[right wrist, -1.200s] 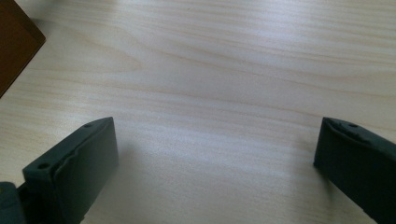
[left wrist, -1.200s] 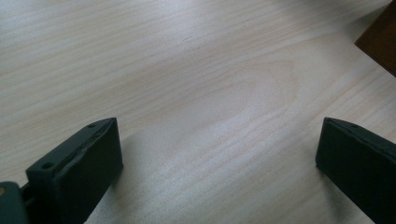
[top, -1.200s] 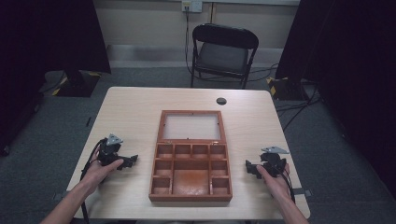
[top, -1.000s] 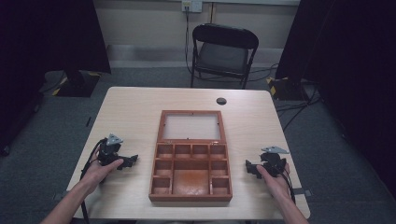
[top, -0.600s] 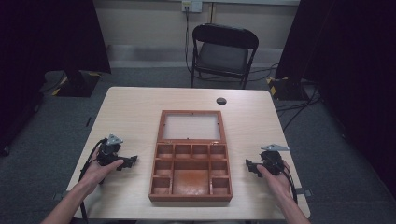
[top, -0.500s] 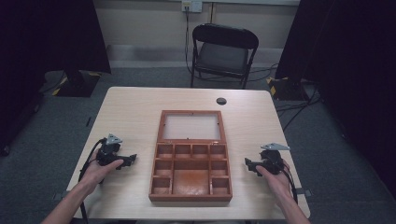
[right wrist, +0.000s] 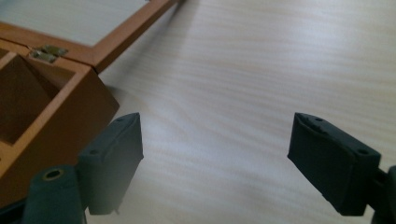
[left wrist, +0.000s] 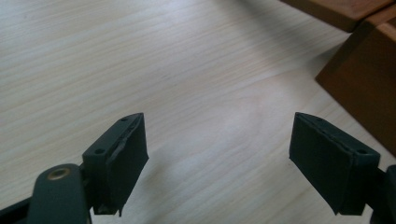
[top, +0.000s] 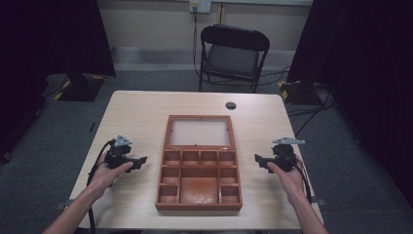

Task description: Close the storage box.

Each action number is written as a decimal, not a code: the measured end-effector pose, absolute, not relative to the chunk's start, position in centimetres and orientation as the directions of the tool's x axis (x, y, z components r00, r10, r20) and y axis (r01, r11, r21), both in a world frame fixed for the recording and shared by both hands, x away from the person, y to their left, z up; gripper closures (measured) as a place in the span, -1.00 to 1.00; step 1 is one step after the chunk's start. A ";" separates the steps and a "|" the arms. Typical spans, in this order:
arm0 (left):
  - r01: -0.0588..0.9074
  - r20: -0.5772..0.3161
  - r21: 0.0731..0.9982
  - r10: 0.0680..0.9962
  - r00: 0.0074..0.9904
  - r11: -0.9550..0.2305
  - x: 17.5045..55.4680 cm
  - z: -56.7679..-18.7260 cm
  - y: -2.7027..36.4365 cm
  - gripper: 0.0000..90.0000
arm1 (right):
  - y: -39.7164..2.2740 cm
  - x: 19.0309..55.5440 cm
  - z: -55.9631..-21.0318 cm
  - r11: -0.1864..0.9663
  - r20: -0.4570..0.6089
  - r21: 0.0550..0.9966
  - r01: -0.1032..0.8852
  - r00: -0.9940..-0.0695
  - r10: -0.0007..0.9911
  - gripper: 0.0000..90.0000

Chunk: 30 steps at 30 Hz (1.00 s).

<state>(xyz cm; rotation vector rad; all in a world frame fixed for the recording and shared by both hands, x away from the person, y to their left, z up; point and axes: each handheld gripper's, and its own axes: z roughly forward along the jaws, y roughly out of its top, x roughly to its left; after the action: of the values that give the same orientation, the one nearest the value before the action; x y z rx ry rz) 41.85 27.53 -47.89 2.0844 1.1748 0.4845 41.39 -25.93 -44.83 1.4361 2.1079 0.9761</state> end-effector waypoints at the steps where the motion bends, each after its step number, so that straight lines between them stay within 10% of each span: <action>1: 0.600 -0.011 0.711 0.847 0.531 -0.367 42.0 -47.8 27.4 -0.57 | -25.8 41.6 -44.7 0.225 0.054 0.742 0.631 -0.392 0.919 -0.62; 30: 0.625 -0.152 0.734 0.833 0.532 -0.265 48.3 -46.2 22.5 -0.53 | -18.1 49.1 -45.3 0.249 0.210 0.722 0.645 -0.548 0.810 -0.51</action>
<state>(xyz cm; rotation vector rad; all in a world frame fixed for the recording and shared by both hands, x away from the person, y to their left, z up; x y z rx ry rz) 48.26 22.54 -46.17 1.9931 1.1826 0.3399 49.05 -18.13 -45.35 1.3702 2.3119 1.1807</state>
